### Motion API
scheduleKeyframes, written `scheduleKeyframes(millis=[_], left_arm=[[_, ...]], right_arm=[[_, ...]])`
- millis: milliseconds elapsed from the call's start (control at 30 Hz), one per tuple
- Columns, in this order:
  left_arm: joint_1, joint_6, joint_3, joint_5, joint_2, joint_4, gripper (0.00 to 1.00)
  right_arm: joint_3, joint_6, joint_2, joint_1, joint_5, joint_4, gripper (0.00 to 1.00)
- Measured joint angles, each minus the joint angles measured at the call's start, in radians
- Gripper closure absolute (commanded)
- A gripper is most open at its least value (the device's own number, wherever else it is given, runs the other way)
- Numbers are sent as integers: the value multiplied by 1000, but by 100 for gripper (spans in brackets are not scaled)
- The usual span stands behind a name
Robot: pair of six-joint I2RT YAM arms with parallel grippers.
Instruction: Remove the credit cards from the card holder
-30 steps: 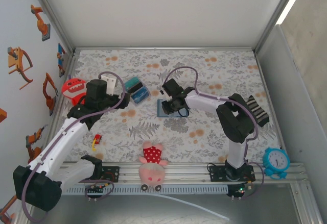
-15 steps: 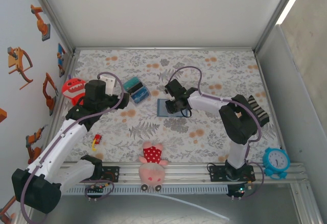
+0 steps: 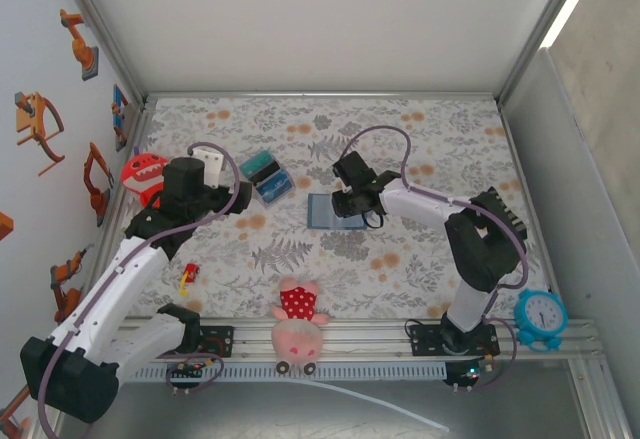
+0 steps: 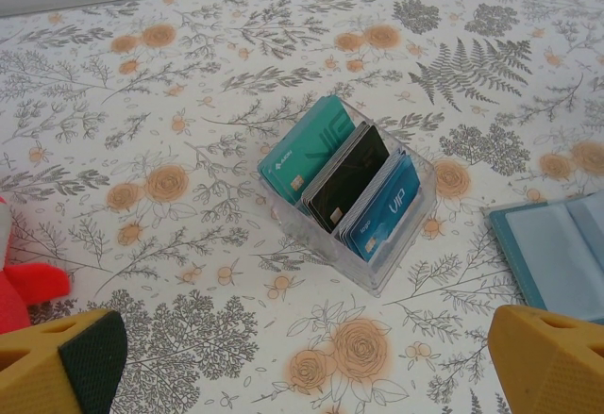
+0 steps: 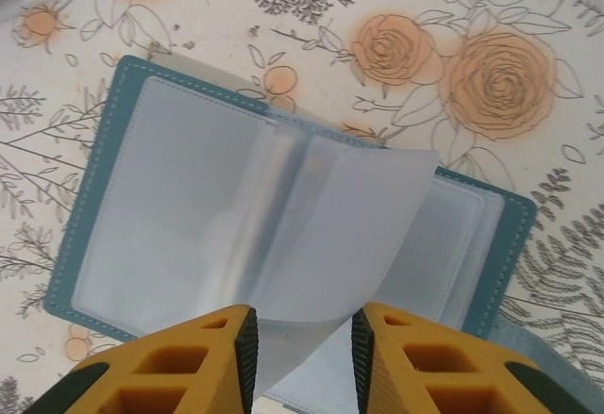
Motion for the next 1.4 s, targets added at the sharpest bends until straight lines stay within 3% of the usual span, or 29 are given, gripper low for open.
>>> scheduleKeyframes(millis=[233, 400, 500, 700, 1033, 1267, 1400], left_arm=[[0, 0, 0, 0, -2, -1, 2], [0, -3, 0, -16, -9, -2, 2], [0, -16, 0, -35, -14, -2, 2], [0, -64, -33, -90, -71, 21, 3], [0, -122, -179, -240, -204, 72, 3], [0, -102, -304, -318, -253, 187, 3], [0, -53, -399, -345, -226, 324, 3]], right_arm=[[-4, 0, 5, 0, -106, 49, 66], [-4, 9, 6, 3, -175, 76, 55], [-11, 8, 1, 5, -215, 84, 53], [-84, 7, -116, 7, -238, 74, 51], [-174, -6, -373, -19, 20, -26, 45], [-281, -20, -565, -101, 236, -66, 32], [-362, -53, -704, -131, 378, -50, 20]])
